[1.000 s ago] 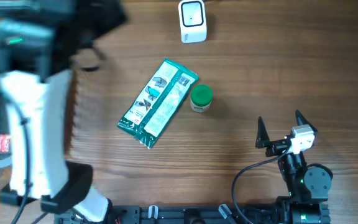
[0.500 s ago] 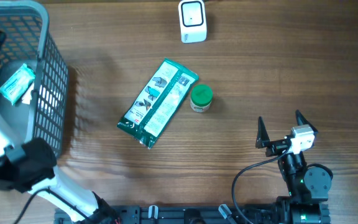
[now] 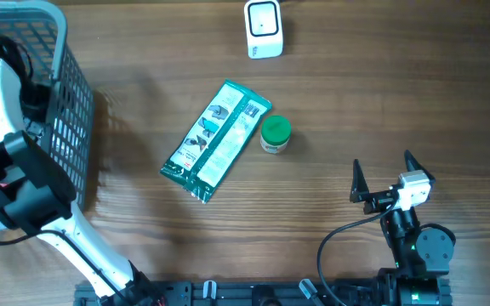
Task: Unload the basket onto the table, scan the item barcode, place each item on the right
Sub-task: 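Take the white Hansaplast box from the basket and set it on the table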
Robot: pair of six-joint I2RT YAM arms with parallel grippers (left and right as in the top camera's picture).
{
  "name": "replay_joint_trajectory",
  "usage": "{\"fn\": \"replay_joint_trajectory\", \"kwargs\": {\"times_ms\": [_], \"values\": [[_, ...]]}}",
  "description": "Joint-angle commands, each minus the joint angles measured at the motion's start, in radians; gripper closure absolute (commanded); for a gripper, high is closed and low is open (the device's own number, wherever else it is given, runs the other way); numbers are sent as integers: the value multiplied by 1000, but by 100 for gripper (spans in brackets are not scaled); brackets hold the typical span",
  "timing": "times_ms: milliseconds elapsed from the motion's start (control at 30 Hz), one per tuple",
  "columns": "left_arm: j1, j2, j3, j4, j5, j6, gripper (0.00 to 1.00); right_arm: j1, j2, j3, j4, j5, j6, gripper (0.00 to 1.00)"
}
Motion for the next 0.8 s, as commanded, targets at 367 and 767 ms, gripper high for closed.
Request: {"fn": "replay_joint_trajectory", "kwargs": {"times_ms": [367,767], "values": [[0,-11,-242,250,35,-12,0,3,-2,-1,3,9,-12,0],[8,-91,-230,193,35,-1,59,3,-2,-1,3,9,-13,0]]}}
